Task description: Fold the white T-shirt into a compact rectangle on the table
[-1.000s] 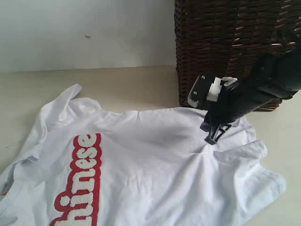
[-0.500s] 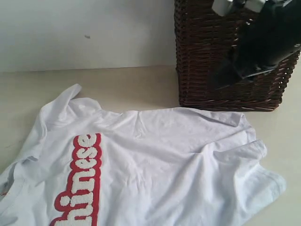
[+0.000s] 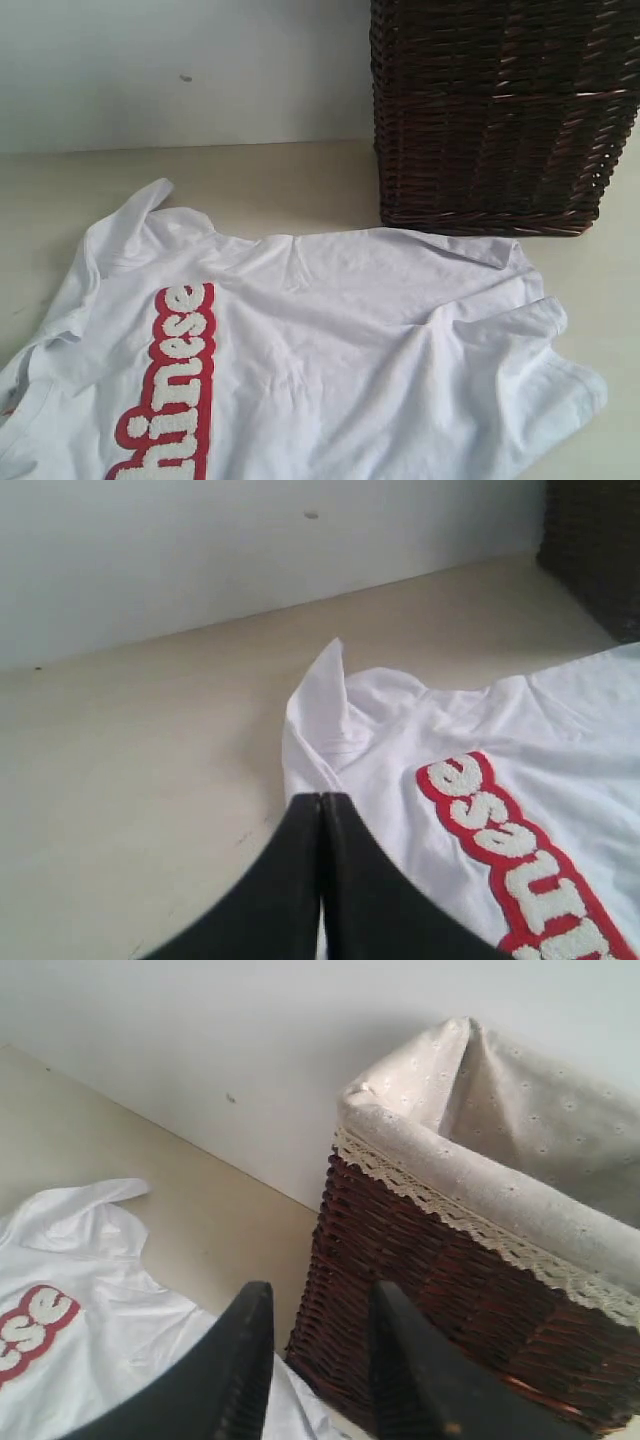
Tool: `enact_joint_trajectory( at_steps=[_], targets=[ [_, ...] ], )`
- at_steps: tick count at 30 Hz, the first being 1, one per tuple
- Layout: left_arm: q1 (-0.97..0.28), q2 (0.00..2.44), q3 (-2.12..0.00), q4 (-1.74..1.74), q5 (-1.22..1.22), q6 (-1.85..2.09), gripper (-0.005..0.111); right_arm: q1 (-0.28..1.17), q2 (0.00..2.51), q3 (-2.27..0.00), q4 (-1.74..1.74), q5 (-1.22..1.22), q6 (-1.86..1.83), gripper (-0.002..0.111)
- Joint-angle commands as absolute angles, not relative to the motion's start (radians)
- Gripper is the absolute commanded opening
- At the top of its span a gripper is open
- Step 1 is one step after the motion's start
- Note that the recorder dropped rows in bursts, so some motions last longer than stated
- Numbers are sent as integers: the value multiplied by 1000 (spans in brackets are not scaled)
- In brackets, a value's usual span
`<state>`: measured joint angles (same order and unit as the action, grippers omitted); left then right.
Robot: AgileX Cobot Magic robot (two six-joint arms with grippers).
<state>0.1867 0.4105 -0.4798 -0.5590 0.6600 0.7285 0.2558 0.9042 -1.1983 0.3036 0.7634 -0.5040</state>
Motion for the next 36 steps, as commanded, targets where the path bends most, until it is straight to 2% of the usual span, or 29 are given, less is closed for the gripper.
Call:
enact_joint_trajectory(
  at_steps=[1,9,16,23,28,36],
  targets=[
    [200,290,-369,-559,645,725,0,254,847,-1176,218,785,-496,31],
    [200,0,-214,-557,652,728,0,254,738,-1001,179,709,-496,31],
    [200,0,-190,-557,631,740,0,254,694,-845,118,683,-496,31],
    [200,0,-183,-549,610,760,0,254,636,-596,0,591,-524,31],
    [200,0,-99,-241,598,763,0,225,537,-473,-36,545,-533,31],
    [200,0,-15,-258,567,763,0,184,454,-348,5,540,-566,31]
  ],
)
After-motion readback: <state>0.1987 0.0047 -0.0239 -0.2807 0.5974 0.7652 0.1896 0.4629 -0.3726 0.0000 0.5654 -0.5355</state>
